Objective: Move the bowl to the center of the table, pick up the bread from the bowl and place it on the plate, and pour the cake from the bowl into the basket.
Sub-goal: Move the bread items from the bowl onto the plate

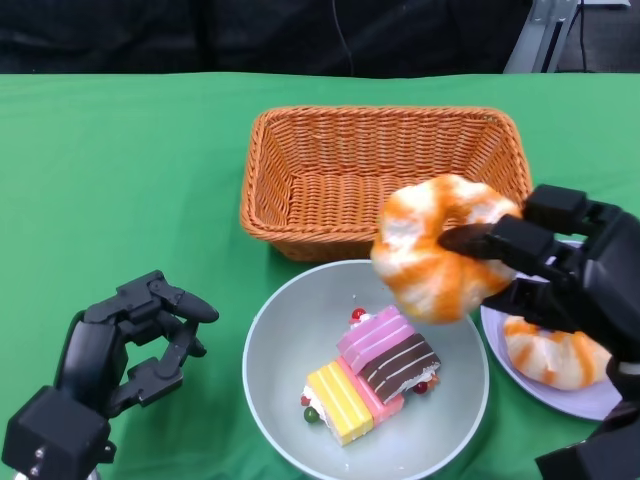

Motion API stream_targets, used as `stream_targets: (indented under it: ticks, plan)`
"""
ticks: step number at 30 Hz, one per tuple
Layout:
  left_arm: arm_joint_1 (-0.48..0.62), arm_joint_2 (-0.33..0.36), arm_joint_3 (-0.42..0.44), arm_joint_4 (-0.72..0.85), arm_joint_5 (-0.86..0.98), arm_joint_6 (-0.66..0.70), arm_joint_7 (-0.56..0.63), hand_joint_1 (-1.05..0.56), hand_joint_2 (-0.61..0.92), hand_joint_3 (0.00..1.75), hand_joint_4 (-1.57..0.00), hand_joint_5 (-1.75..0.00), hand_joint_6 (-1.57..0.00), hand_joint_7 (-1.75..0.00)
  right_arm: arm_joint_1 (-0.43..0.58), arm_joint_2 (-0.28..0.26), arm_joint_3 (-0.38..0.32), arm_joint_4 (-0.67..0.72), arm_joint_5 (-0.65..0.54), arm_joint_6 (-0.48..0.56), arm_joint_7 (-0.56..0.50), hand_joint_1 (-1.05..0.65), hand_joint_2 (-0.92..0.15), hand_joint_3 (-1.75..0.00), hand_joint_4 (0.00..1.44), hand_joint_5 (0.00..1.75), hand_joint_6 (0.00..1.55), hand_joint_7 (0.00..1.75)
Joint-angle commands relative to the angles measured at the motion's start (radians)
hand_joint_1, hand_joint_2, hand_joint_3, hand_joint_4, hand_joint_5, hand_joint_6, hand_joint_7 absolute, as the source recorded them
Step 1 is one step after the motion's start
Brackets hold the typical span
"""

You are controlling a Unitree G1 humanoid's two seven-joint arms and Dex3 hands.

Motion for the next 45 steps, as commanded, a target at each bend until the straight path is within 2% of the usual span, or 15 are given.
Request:
stream_targets:
  ticks: [1, 4, 10, 16, 21, 27, 31, 41, 45]
  plan:
    - [-0.014, 0.022, 0.01, 0.021, -0.015, -0.02, -0.009, 0.05, 0.78, 0.71, -0.76, -1.39, -0.8, -1.05, 0.05, -0.032, -0.054, 0.006, 0.048, 0.011, -0.018, -0.24, -0.92, -0.03, 0.82, 1.09, 0.9, 0.67]
    - [-0.016, 0.025, 0.01, 0.021, -0.01, -0.01, 0.0, 0.04, 0.78, 0.69, -0.76, -1.38, -0.81, -1.04, 0.094, -0.041, -0.089, 0.015, 0.058, 0.037, -0.027, -0.23, -0.92, -0.02, 0.82, 1.07, 0.9, 0.64]
    - [-0.016, 0.03, 0.013, 0.021, -0.021, -0.012, -0.012, 0.04, 0.76, 0.71, -0.77, -1.37, -0.82, -1.04, 0.148, -0.043, -0.128, 0.086, 0.063, 0.074, -0.089, -0.16, -0.88, 0.0, 0.92, 0.97, 1.04, 0.45]
    - [-0.01, 0.036, 0.016, 0.01, -0.025, 0.013, -0.016, 0.06, 0.77, 0.71, -0.76, -1.37, -0.82, -1.02, 0.167, -0.046, -0.143, 0.182, 0.094, 0.065, -0.125, -0.12, -0.86, 0.0, 0.86, 1.16, 1.1, 0.3]
    - [-0.012, 0.037, 0.02, 0.013, -0.036, 0.003, -0.03, 0.05, 0.78, 0.68, -0.76, -1.39, -0.82, -1.03, 0.169, -0.038, -0.14, 0.246, 0.108, 0.08, -0.151, -0.1, -0.85, 0.0, 0.83, 1.28, 1.13, 0.26]
    - [-0.011, 0.041, 0.023, 0.012, -0.033, 0.01, -0.031, 0.05, 0.82, 0.6, -0.75, -1.4, -0.8, -1.05, 0.171, -0.041, -0.13, 0.305, 0.136, 0.068, -0.136, -0.1, -0.87, 0.0, 0.85, 1.13, 1.13, 0.2]
    - [-0.012, 0.043, 0.024, 0.016, -0.032, 0.001, -0.032, 0.05, 0.84, 0.59, -0.75, -1.39, -0.8, -1.05, 0.162, -0.035, -0.117, 0.35, 0.141, 0.084, -0.13, -0.1, -0.86, 0.0, 0.92, 1.02, 1.17, 0.16]
    - [-0.015, 0.045, 0.03, 0.026, -0.042, 0.005, -0.045, 0.04, 0.84, 0.57, -0.74, -1.4, -0.79, -1.04, 0.118, -0.019, -0.085, 0.498, 0.172, 0.054, -0.099, -0.07, -0.85, 0.0, 0.94, 1.0, 1.19, 0.11]
    - [-0.018, 0.044, 0.032, 0.033, -0.05, -0.003, -0.054, 0.04, 0.85, 0.56, -0.75, -1.4, -0.8, -1.03, 0.109, -0.007, -0.091, 0.536, 0.232, 0.043, -0.037, -0.08, -0.85, 0.0, 0.92, 1.02, 1.19, 0.1]
